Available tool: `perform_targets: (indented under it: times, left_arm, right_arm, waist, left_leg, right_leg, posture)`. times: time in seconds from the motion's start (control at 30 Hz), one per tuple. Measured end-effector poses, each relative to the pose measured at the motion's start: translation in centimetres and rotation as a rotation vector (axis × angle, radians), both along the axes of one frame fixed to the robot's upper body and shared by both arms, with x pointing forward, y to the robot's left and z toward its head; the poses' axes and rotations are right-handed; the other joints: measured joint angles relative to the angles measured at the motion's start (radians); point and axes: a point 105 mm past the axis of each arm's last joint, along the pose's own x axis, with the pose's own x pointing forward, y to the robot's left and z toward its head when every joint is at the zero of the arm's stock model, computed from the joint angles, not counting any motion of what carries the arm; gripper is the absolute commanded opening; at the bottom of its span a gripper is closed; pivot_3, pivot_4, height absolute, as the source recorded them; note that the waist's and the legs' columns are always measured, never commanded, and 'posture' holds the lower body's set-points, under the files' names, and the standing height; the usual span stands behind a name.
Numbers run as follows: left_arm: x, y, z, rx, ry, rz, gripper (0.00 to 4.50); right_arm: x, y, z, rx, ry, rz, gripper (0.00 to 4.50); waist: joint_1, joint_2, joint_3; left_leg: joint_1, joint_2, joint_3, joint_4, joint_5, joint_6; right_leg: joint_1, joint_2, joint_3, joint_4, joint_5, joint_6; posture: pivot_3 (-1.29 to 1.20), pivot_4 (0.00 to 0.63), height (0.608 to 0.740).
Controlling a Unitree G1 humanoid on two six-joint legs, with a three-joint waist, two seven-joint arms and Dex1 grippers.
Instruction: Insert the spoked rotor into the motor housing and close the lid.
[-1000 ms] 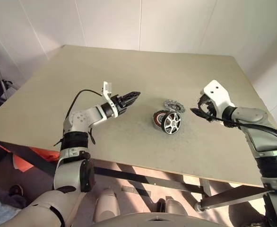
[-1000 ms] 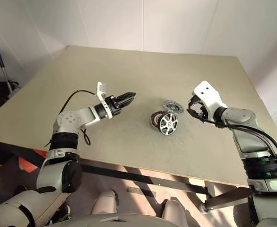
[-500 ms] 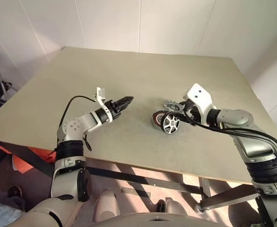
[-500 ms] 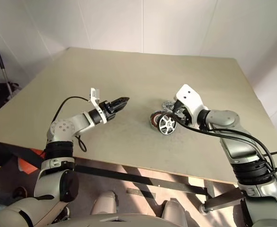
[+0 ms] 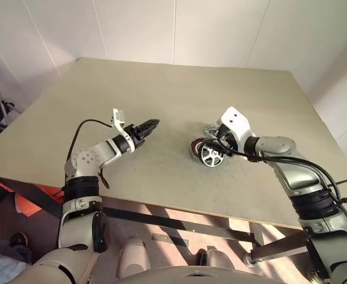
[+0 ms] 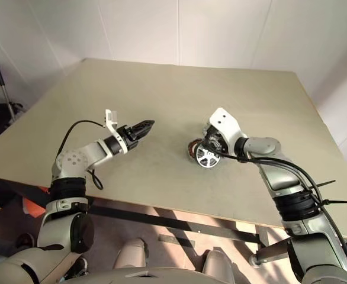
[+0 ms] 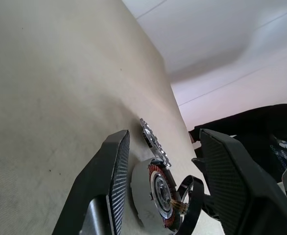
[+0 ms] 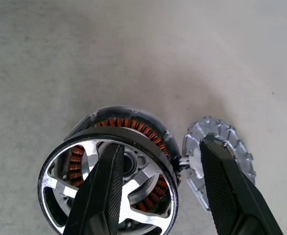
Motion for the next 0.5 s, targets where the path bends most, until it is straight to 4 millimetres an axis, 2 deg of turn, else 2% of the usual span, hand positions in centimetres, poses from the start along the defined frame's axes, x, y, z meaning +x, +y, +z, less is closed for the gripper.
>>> perform_targets:
  times: [0.27,0.5]
  left_arm:
    - [-0.2,0.1,-0.2,0.0,0.004,0.009,2.4]
    - [-0.3,0.4,-0.4,0.005,0.006,0.025,2.4]
  right_arm:
    - [1.6,0.6,1.7,-0.003,-0.063,0.01,2.72]
    - [1.6,0.9,0.4,-0.013,-0.031,0.016,2.72]
  waist:
    - [0.001,0.0,0.0]
    - [0.0,0.0,0.0]
  left_leg:
    - [-0.001,0.0,0.0,-0.001,0.001,-0.001]
    - [-0.001,0.0,0.0,0.0,0.0,0.0]
  right_leg:
    - [-0.001,0.0,0.0,0.0,0.0,0.0]
    - [-0.001,0.0,0.0,0.0,0.0,0.0]
  posture:
    - [0.0,0.0,0.74]
    - [0.0,0.0,0.74]
